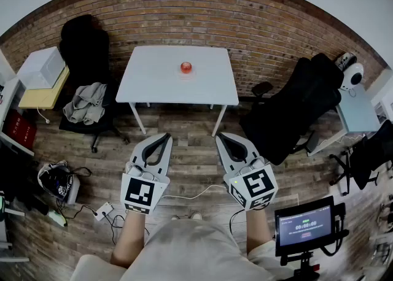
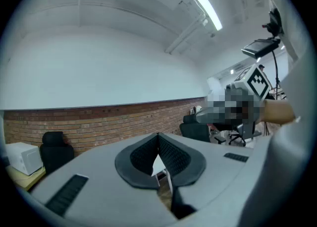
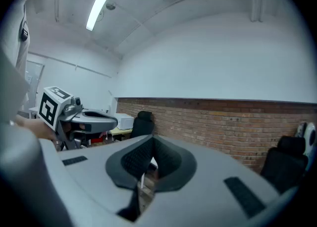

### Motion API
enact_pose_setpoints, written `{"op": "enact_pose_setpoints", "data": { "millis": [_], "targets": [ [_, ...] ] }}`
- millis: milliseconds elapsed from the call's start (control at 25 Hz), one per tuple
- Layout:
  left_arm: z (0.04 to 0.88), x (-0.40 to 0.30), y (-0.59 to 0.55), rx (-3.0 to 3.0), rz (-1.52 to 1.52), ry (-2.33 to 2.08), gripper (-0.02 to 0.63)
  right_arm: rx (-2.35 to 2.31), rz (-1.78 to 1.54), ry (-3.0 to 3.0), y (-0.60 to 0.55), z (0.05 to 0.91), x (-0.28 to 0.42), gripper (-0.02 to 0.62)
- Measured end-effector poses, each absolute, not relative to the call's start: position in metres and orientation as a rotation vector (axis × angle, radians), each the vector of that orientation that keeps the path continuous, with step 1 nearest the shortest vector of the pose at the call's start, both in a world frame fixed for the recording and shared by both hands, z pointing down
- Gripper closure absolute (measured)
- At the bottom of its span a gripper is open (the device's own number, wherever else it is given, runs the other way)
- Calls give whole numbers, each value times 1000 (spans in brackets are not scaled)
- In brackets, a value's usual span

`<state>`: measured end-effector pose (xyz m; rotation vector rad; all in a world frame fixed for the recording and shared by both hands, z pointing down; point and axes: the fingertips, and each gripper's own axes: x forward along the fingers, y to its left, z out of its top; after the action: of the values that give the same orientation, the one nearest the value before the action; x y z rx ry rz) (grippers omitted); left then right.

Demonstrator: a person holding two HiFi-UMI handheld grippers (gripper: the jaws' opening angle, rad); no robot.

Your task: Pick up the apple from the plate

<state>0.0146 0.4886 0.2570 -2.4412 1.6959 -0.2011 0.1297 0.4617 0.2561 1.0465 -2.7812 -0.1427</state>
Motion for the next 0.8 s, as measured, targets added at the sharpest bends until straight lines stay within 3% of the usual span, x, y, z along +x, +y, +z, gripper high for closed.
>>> {"op": "enact_pose_setpoints", "data": {
  "millis": [800],
  "targets": [
    [258, 25, 462, -2454, -226, 1678, 601, 1005, -65, -2885, 439, 248, 136, 594]
  ]
}}
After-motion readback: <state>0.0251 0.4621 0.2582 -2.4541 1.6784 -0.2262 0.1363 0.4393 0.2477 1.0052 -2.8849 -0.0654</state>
